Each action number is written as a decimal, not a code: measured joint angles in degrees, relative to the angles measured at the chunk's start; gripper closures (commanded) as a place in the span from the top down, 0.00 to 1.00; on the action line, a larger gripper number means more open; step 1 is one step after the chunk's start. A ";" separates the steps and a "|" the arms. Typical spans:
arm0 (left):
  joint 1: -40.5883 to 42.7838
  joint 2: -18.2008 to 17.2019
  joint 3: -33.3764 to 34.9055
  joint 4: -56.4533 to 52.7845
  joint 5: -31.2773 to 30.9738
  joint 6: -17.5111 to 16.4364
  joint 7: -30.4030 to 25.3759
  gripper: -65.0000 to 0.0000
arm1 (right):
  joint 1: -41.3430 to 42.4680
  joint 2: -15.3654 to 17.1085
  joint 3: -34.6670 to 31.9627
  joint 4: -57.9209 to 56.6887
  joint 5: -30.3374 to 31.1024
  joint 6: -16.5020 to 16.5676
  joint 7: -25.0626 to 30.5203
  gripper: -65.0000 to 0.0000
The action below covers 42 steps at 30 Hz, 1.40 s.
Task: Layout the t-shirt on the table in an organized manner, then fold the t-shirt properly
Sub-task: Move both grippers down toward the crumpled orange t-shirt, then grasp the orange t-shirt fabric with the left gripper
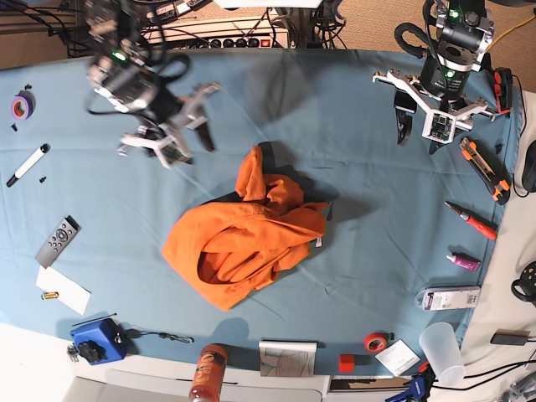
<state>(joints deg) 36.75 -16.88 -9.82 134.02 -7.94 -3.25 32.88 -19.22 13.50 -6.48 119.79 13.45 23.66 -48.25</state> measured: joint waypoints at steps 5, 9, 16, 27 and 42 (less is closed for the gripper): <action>0.00 0.00 0.02 0.00 0.00 0.00 0.00 0.48 | 5.70 -5.31 -3.30 -7.13 -3.78 -1.31 0.04 0.38; 0.00 0.02 0.00 0.00 0.00 0.00 0.02 0.48 | 8.28 -8.44 -4.22 -9.81 -7.61 -4.61 0.20 0.38; -1.25 0.17 0.00 0.00 -0.02 -0.02 0.04 0.48 | 8.26 -8.13 -4.20 -13.57 -8.50 -5.29 0.72 0.38; -13.99 0.22 7.19 -10.49 -5.73 -12.39 -2.51 0.48 | 11.63 -8.11 -4.04 -13.62 -10.54 -5.68 -0.57 0.38; -40.44 0.04 24.52 -32.39 2.03 -14.84 -6.19 0.48 | 11.61 -8.11 -4.04 -13.66 -12.02 -5.68 -2.54 0.38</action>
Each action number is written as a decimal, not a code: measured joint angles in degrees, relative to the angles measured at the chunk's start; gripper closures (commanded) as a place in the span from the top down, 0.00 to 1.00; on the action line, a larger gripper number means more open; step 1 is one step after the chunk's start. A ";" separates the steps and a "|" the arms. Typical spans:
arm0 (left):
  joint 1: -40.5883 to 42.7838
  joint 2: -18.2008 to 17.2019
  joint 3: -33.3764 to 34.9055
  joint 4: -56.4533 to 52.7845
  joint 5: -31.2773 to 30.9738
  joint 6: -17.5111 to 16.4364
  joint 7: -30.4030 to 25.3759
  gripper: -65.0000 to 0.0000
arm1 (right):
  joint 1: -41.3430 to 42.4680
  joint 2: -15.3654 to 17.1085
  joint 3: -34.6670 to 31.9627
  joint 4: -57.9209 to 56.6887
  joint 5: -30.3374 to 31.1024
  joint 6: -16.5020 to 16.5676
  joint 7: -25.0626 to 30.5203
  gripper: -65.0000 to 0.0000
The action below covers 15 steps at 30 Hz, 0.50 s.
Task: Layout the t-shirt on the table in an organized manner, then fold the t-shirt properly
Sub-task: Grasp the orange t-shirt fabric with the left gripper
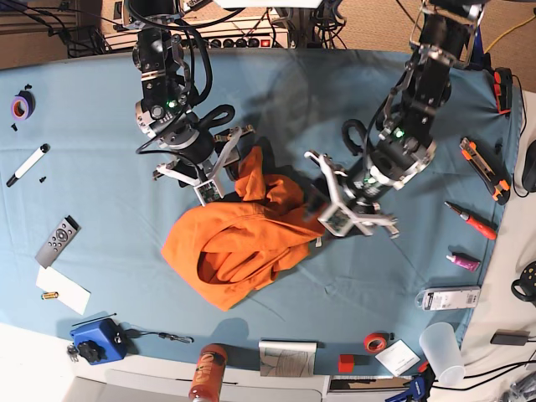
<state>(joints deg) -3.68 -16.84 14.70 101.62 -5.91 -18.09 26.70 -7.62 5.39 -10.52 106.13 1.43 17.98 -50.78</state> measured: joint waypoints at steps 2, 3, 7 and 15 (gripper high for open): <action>-2.05 0.02 1.73 -3.61 -0.02 -1.44 0.22 0.48 | 0.02 0.00 0.02 0.00 0.11 0.02 0.04 0.38; -3.21 -0.02 2.47 -5.44 0.04 -1.99 0.42 0.48 | 0.02 0.00 0.00 0.00 0.11 0.00 0.07 0.38; -7.15 0.00 4.52 -10.43 0.48 -0.20 0.28 0.48 | 0.02 0.00 0.00 -0.02 0.09 0.02 0.09 0.38; -10.27 -0.11 4.59 -11.52 0.57 -2.25 0.44 0.48 | 0.00 0.00 0.02 0.00 0.07 0.00 0.02 0.38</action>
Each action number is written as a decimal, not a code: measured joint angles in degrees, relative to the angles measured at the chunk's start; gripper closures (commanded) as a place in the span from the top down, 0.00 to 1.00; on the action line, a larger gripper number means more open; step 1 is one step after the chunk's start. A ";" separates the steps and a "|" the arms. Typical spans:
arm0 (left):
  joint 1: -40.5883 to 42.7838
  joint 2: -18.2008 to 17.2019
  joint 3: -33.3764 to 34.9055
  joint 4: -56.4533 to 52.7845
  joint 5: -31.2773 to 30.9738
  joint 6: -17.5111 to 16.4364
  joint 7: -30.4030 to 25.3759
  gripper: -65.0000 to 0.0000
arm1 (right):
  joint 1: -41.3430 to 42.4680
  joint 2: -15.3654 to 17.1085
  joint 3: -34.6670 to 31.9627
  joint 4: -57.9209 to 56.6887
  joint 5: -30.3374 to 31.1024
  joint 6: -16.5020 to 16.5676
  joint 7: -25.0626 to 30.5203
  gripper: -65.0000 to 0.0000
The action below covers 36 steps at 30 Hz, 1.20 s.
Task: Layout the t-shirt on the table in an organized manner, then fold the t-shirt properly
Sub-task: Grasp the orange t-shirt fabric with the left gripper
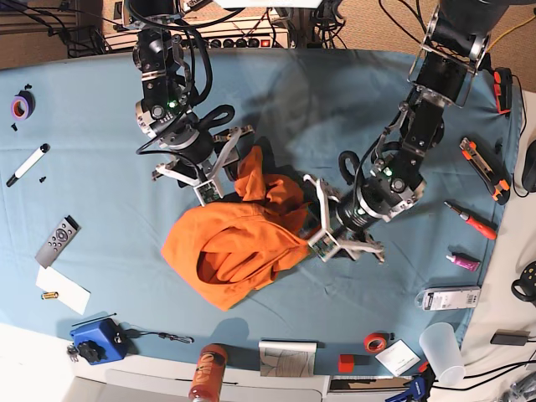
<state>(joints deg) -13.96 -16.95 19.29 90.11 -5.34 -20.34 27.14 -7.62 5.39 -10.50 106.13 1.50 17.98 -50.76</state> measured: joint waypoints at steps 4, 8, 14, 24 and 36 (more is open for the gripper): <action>0.26 0.09 0.09 -0.11 -0.02 -2.27 0.20 0.48 | 0.00 0.00 -0.02 -0.02 0.00 0.02 0.02 0.38; 0.26 0.11 0.11 -0.11 0.00 -2.36 0.22 0.48 | 0.00 0.00 -0.02 -0.02 0.02 0.02 0.02 0.38; 0.26 0.09 0.09 -0.11 0.00 -2.45 0.20 0.48 | 0.00 0.00 -0.02 -0.02 0.02 0.02 0.02 0.38; -0.37 0.28 0.09 -3.54 -0.02 -2.45 -0.22 0.48 | 0.00 0.00 -0.02 0.00 0.00 0.04 0.00 0.38; -1.64 2.54 0.09 -4.22 -7.30 1.29 4.26 0.00 | 0.00 -0.22 4.83 0.09 0.04 0.55 -0.04 0.38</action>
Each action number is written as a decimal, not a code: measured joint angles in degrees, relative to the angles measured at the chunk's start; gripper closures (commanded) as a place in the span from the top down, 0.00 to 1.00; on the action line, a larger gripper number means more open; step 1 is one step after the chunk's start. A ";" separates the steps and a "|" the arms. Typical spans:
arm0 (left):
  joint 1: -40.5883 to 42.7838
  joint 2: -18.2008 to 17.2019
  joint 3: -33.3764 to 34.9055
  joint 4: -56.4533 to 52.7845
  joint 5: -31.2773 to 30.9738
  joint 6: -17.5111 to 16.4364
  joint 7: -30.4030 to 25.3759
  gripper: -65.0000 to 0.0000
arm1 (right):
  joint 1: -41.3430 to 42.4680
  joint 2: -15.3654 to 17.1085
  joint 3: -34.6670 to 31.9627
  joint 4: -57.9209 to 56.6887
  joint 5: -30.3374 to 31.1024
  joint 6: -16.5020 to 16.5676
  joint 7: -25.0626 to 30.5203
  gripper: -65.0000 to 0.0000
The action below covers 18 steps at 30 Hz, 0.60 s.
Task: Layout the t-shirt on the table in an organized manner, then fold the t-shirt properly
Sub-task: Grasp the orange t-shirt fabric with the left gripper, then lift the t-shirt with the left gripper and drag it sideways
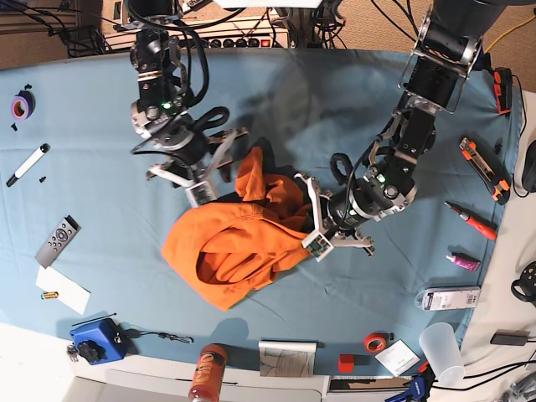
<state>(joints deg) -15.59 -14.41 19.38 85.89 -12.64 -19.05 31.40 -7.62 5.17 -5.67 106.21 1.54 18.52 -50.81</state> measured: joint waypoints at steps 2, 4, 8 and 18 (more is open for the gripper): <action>-0.04 0.09 0.02 2.64 -1.84 0.83 4.39 0.00 | 0.00 0.04 4.74 0.50 0.94 -0.31 0.17 0.38; -0.02 0.09 -0.02 6.45 -4.13 1.29 9.44 0.00 | 0.15 0.07 9.97 0.61 3.61 -0.17 0.20 0.38; 1.25 0.09 -0.20 16.33 -6.51 1.49 16.02 0.00 | 0.15 0.04 18.71 0.61 10.80 5.35 -1.05 0.38; 21.86 0.09 -0.26 34.69 -6.03 1.46 17.68 0.00 | 0.17 -0.11 32.81 0.63 25.79 13.03 -4.76 0.38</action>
<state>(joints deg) 6.26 -14.33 19.11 120.57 -18.68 -17.58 49.08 -7.44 5.06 27.14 106.85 27.33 31.55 -55.57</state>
